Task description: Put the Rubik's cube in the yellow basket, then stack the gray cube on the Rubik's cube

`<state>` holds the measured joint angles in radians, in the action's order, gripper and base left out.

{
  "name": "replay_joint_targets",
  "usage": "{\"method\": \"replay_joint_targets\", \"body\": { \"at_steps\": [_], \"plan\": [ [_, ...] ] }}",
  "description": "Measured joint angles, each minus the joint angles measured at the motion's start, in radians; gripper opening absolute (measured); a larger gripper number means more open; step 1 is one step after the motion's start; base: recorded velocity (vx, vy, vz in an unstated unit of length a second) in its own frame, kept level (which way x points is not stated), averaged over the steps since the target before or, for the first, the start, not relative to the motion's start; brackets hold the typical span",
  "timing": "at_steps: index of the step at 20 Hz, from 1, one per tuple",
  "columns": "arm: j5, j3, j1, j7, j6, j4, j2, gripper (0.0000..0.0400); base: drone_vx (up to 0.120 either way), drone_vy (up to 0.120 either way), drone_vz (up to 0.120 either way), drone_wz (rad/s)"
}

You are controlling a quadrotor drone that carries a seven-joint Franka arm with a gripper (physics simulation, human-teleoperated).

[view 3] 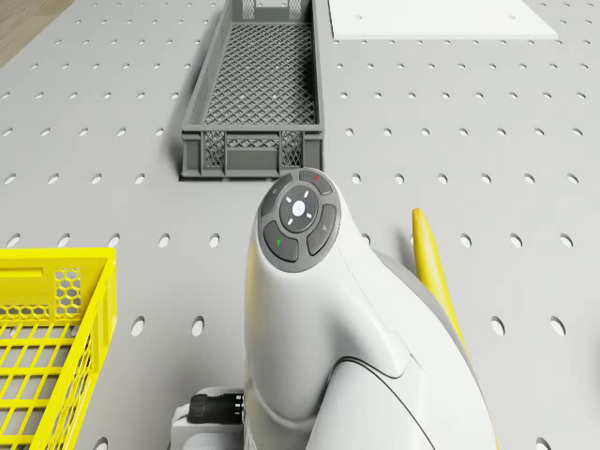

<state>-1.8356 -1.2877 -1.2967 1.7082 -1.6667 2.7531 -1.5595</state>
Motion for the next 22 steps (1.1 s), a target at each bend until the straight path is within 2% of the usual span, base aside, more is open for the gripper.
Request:
{"method": "replay_joint_targets", "body": {
  "at_steps": [3, 7, 16, 22],
  "plan": [
    [0.033, -0.036, 0.006, -0.001, 0.014, 0.009, -0.001, 0.0251, 0.0, 0.0, 0.013, 0.0],
    [0.081, -0.086, 0.013, -0.001, 0.032, 0.02, -0.004, 0.025, 0.0, 0.0, 0.12, 0.0],
    [0.124, -0.13, 0.017, 0.0, 0.042, 0.027, -0.011, 0.025, -0.12, 0.12, 0.12, 0.0],
    [0.131, -0.136, 0.017, 0.0, 0.039, 0.028, -0.016, 0.025, -0.007, 0.107, 0.0, 0.0]
  ]
}}
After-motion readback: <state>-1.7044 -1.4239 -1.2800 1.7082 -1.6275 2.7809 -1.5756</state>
